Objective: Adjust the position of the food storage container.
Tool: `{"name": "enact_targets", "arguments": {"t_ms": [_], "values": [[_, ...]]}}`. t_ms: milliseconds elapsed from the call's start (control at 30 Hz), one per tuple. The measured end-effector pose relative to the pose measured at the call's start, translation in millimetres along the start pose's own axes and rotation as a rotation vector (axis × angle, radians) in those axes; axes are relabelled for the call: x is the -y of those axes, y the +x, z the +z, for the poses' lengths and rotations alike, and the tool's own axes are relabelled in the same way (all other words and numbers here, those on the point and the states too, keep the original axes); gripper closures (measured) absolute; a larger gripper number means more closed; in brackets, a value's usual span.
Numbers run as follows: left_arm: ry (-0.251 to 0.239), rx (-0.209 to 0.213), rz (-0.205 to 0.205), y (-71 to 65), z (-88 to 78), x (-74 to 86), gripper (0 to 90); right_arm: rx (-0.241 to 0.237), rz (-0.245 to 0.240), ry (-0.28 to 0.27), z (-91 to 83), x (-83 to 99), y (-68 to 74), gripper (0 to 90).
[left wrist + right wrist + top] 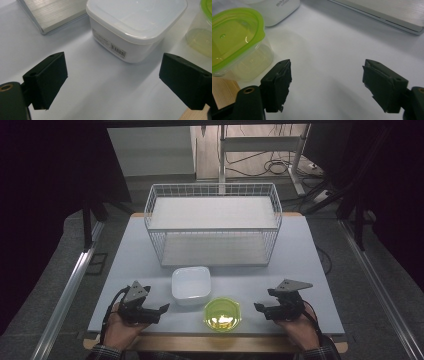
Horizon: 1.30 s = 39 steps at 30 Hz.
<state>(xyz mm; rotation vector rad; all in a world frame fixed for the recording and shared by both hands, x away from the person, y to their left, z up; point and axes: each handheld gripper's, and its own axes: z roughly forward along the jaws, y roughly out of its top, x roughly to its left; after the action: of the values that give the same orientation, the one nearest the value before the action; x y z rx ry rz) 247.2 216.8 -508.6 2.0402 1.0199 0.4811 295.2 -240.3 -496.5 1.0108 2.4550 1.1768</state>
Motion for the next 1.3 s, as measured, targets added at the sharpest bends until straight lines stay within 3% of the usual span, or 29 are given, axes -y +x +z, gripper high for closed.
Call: {"name": "enact_targets", "arguments": {"t_ms": [167,300,500,967,1100,1200,1233,1300], "values": [[0.007,-0.019,0.03,0.0,0.8,1.3,7.9,0.016,-0.027,-0.006,-0.8,0.0,1.9,29.4],[0.011,-0.022,0.049,0.1,2.0,2.4,7.9,0.005,-0.015,-0.008,-0.6,0.6,1.8,30.6],[0.009,-0.01,0.051,0.5,1.2,3.6,6.4,-0.012,0.023,-0.022,-0.4,0.8,-0.4,33.3],[0.001,-0.014,0.047,1.8,0.7,4.6,5.8,-0.029,0.019,-0.041,-0.7,-4.6,3.2,38.0],[-0.007,-0.022,0.046,2.6,0.2,4.7,5.8,-0.044,-0.012,-0.044,-0.2,-10.6,9.1,47.7],[-0.003,-0.027,0.049,3.1,0.9,5.4,5.9,-0.081,-0.052,-0.062,-1.7,-19.6,19.1,65.8],[-0.003,-0.027,0.049,3.1,0.9,5.4,5.9,-0.081,-0.052,-0.062,-1.7,-19.6,19.1,65.8],[0.001,-0.033,0.05,2.8,1.8,5.8,5.9,-0.107,-0.072,-0.051,-0.5,-23.9,24.5,76.1]]}}
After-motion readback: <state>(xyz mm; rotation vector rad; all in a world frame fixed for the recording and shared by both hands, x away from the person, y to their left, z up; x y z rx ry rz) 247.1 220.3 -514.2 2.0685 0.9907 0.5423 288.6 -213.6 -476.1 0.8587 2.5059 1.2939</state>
